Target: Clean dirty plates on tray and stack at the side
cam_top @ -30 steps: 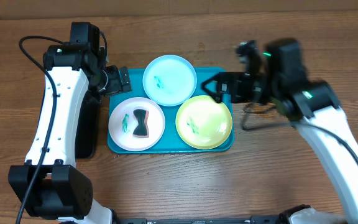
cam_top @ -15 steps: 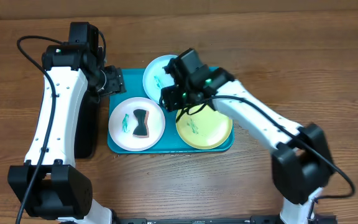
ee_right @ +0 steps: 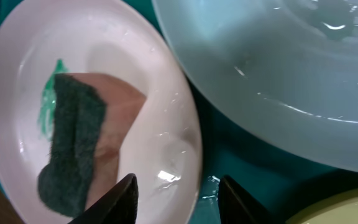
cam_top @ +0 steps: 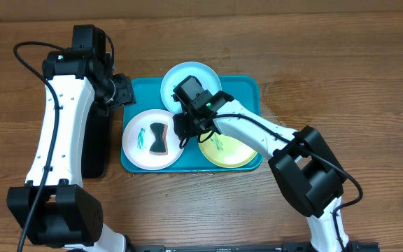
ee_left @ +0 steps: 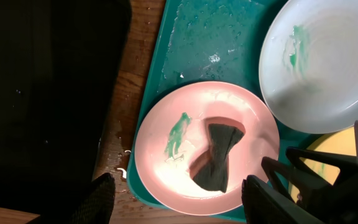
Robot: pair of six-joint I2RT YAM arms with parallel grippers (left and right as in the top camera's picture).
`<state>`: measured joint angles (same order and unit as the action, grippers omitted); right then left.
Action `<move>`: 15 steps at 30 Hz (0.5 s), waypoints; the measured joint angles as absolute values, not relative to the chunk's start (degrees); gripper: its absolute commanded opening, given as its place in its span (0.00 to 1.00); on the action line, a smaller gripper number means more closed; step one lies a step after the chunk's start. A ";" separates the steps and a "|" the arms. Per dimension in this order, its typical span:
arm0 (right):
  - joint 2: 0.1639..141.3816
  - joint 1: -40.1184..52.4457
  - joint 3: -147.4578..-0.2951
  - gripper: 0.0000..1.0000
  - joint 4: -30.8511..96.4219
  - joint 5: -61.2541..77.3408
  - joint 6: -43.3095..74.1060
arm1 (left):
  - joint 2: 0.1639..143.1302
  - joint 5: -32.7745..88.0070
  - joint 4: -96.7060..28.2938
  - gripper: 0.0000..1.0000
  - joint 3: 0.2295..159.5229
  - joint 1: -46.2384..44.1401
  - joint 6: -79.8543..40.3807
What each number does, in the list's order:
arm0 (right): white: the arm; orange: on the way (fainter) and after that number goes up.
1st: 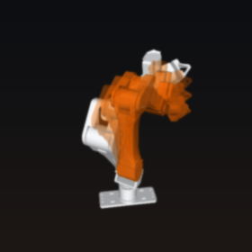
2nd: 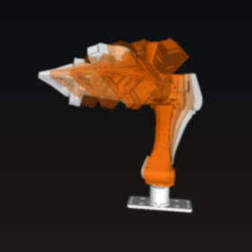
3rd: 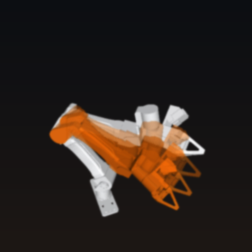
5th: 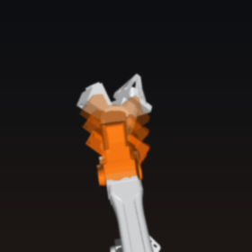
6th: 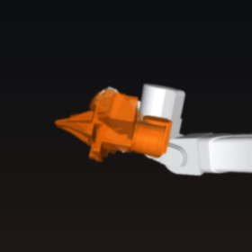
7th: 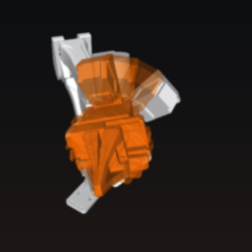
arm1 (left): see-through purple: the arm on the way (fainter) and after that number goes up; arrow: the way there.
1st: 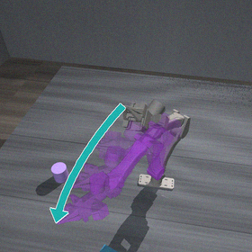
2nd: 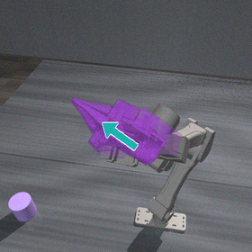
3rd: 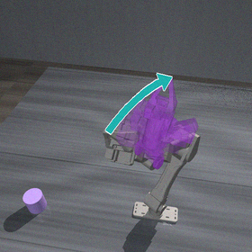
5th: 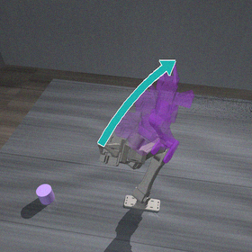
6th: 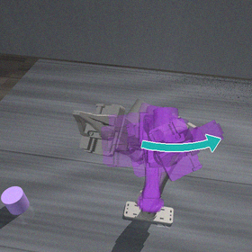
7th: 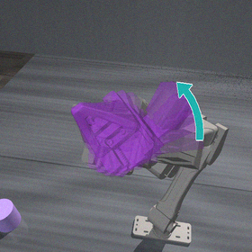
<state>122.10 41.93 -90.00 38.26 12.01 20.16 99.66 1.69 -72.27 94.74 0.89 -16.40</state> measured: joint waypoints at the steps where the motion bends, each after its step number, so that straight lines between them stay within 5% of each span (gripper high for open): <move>1: 122.37 41.93 -90.00 0.43 38.22 11.57 20.34 | 99.66 1.69 -72.29 0.66 94.74 0.89 -16.40; 6: 122.87 41.93 -89.97 0.43 38.24 10.52 20.84 | 99.77 2.57 -72.66 0.64 94.74 0.89 -15.86; 11: 123.11 42.00 -89.78 0.21 38.13 10.07 20.84 | 100.62 5.04 -71.75 0.62 92.90 0.89 -14.50; 15: 123.15 42.00 -89.56 0.20 38.09 10.02 22.09 | 101.47 8.84 -68.25 0.64 87.99 0.89 -12.71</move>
<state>123.15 42.00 -89.56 38.09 10.02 22.09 101.47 8.84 -68.25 87.99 0.89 -12.71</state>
